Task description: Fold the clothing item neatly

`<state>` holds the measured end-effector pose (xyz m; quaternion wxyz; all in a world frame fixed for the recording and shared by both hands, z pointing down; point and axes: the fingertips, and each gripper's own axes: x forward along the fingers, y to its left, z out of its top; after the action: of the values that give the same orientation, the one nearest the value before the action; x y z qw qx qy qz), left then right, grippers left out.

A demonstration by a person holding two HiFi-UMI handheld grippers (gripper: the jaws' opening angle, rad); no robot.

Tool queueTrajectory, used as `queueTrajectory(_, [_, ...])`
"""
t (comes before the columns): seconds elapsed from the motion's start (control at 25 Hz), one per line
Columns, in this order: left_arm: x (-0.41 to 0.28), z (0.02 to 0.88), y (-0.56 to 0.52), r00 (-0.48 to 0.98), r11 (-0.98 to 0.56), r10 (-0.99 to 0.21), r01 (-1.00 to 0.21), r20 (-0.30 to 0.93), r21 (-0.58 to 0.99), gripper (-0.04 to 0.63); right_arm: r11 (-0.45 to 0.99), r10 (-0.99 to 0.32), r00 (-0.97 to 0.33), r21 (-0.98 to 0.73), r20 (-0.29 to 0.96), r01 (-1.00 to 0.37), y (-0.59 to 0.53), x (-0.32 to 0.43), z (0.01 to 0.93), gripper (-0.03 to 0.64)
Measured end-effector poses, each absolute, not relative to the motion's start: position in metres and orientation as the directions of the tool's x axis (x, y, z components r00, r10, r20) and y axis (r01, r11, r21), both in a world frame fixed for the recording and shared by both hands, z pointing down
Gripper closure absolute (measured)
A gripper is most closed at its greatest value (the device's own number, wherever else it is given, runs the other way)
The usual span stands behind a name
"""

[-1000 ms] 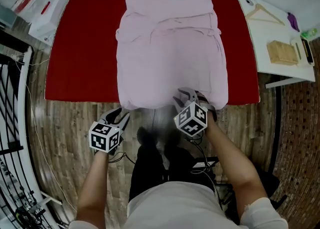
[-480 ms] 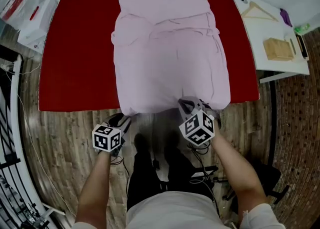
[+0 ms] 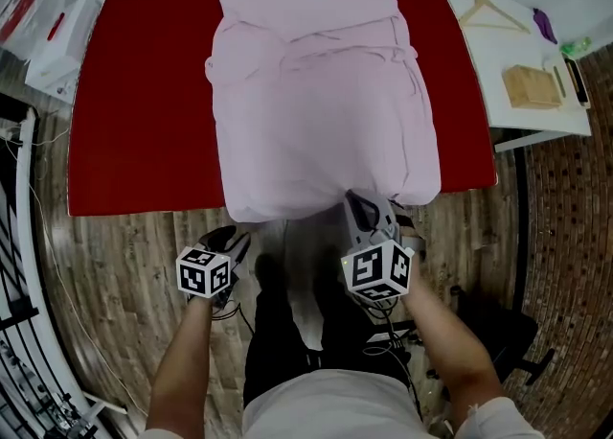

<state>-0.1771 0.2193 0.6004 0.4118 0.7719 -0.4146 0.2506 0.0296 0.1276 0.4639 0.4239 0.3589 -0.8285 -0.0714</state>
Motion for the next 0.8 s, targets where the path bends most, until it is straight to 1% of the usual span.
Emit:
queueTrajectory(0.12, [-0.176, 0.603, 0.219, 0.529, -0.304, -0.436, -0.848, 0.729, 0.434, 0.460, 0.740, -0.637, -0.347, 0.420, 0.688, -0.525, 0.130, 0.032, 0.490, 0.591])
queueTrajectory(0.24, [-0.174, 0.604, 0.217, 0.527, -0.291, -0.447, -0.850, 0.723, 0.439, 0.459, 0.758, -0.577, -0.334, 0.336, 0.745, -0.559, 0.133, 0.041, 0.516, 0.589])
queueTrajectory(0.28, [-0.174, 0.604, 0.216, 0.528, -0.289, -0.453, -0.849, 0.718, 0.442, 0.455, 0.755, -0.569, -0.341, 0.311, 0.748, -0.577, 0.134, 0.045, 0.518, 0.585])
queueTrajectory(0.36, [-0.175, 0.605, 0.214, 0.530, -0.288, -0.463, -0.848, 0.710, 0.445, 0.444, 0.751, -0.562, -0.359, 0.279, 0.745, -0.598, 0.137, 0.053, 0.521, 0.552])
queueTrajectory(0.48, [-0.176, 0.610, 0.212, 0.532, -0.295, -0.476, -0.847, 0.701, 0.443, 0.422, 0.758, -0.550, -0.382, 0.251, 0.743, -0.602, 0.146, 0.068, 0.526, 0.524])
queueTrajectory(0.68, [-0.177, 0.622, 0.208, 0.536, -0.317, -0.481, -0.844, 0.694, 0.432, 0.397, 0.770, -0.515, -0.418, 0.189, 0.749, -0.610, 0.165, 0.102, 0.544, 0.502])
queueTrajectory(0.8, [-0.176, 0.632, 0.206, 0.536, -0.321, -0.482, -0.844, 0.693, 0.430, 0.393, 0.759, -0.486, -0.410, 0.141, 0.772, -0.636, 0.172, 0.133, 0.566, 0.490])
